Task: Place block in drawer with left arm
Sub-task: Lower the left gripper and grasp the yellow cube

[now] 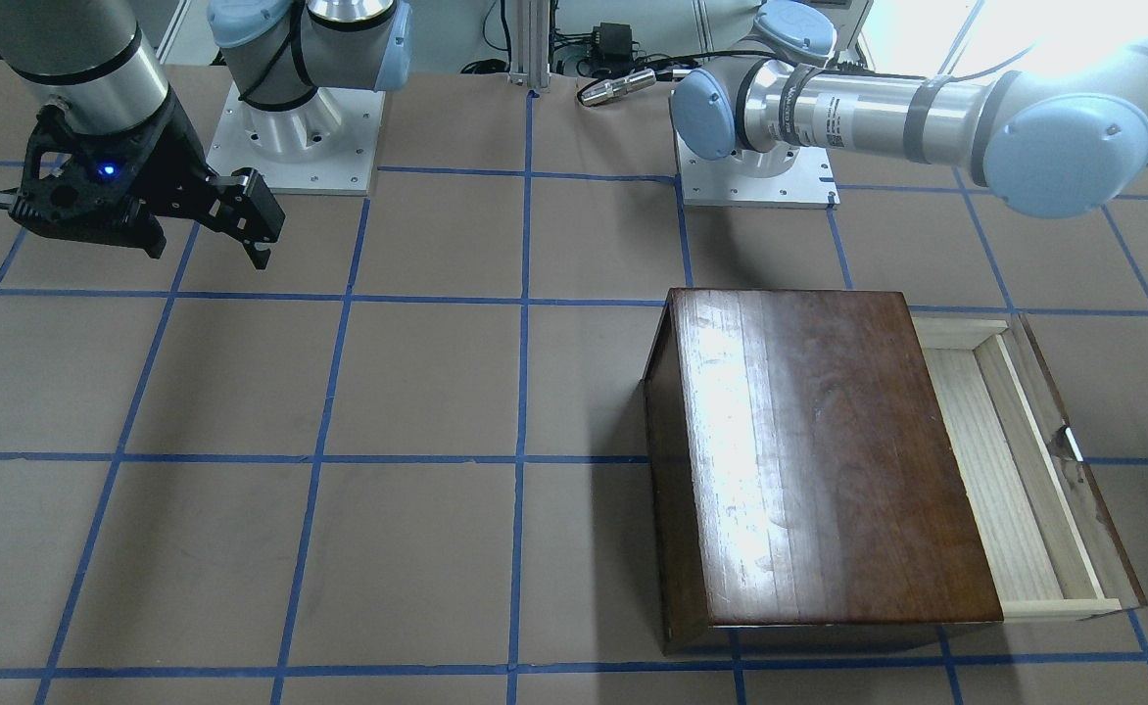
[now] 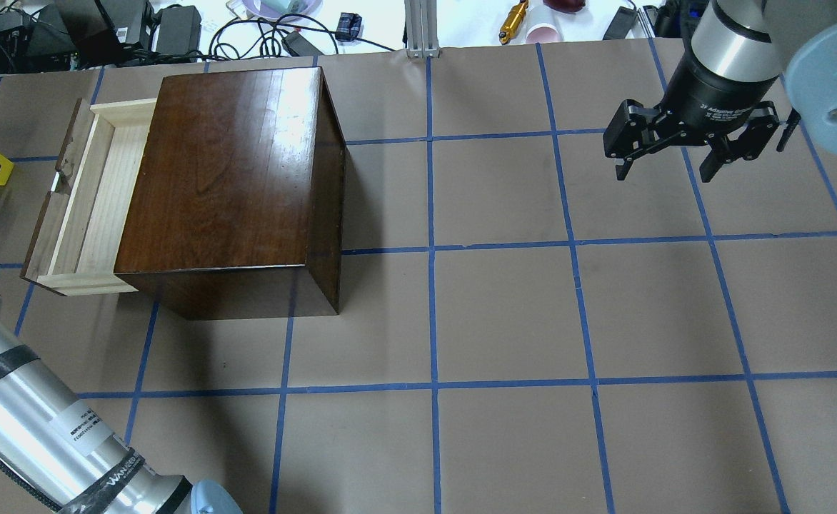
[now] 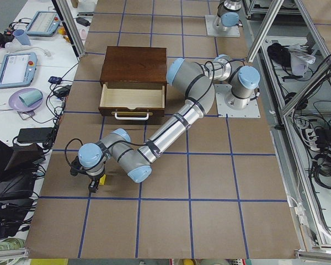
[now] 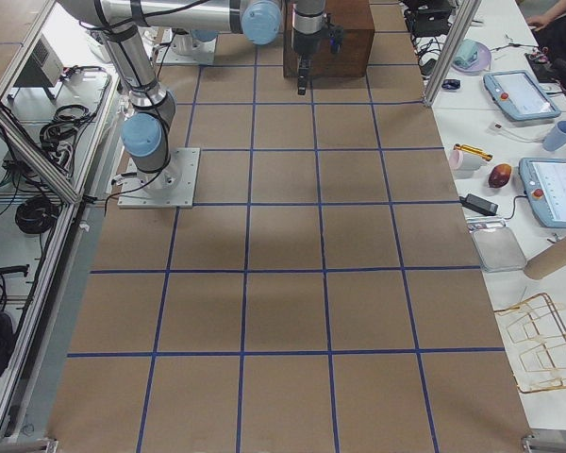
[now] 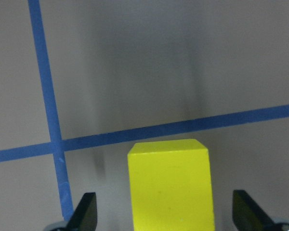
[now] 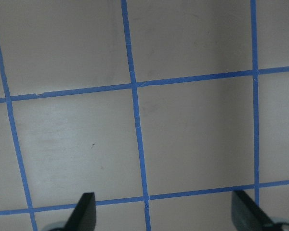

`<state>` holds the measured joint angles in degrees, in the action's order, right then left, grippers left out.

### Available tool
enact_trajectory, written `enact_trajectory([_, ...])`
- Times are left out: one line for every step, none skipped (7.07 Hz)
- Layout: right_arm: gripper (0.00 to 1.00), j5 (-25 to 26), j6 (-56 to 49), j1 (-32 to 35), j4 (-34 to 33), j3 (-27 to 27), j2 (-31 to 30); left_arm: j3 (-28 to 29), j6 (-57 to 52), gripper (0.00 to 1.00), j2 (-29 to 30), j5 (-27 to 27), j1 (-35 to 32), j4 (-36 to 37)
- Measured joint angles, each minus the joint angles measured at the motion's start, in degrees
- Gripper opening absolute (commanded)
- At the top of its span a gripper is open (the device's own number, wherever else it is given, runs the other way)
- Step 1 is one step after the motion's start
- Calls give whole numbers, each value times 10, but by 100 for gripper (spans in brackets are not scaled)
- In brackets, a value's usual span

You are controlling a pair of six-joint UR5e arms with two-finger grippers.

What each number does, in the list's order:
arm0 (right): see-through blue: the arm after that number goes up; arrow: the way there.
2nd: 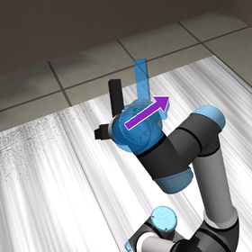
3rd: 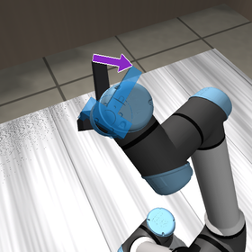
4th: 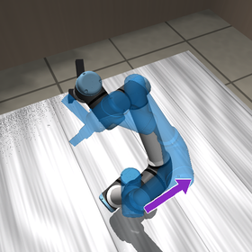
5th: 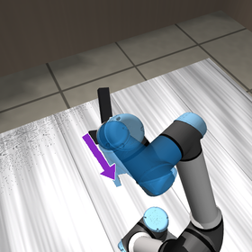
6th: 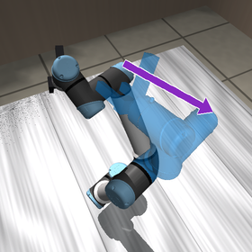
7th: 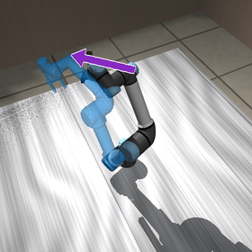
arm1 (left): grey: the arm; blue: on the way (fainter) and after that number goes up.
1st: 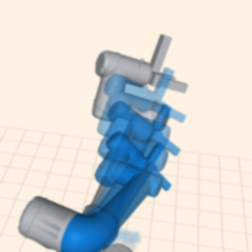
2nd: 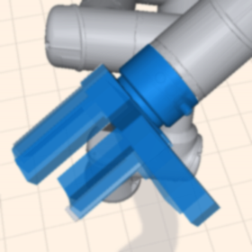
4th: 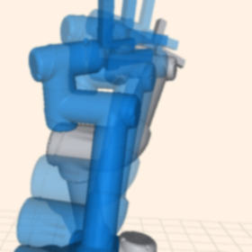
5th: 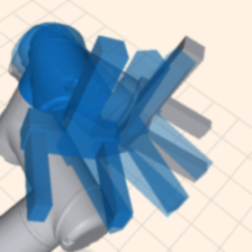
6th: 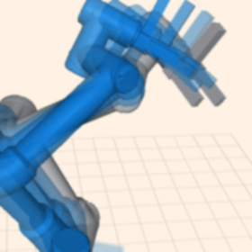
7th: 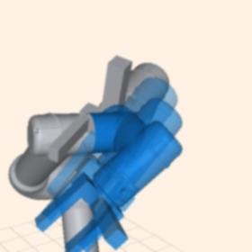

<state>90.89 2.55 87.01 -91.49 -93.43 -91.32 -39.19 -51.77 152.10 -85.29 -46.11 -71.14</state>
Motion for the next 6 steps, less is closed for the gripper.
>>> enact_trajectory([100, 0, 0, 0, 0, 0, 0, 2, 2, 95, 2, 4, 0, 0])
enact_trajectory([100, 0, 0, 0, 0, 0, 0, 4, 4, 95, 3, 12, 0, 0])
enact_trajectory([100, 0, 0, 0, 0, 0, 0, 4, 5, 94, 2, 17, 1, 0])
enact_trajectory([100, 0, 0, 0, 0, 0, 0, 4, 7, 89, 1, 20, 1, 0])
enact_trajectory([100, 0, 0, 0, 0, 0, 0, 4, 10, 79, 1, 21, 1, 0])
enact_trajectory([100, 0, 0, 0, 0, 0, 0, 4, 12, 68, 1, 22, 1, 0])
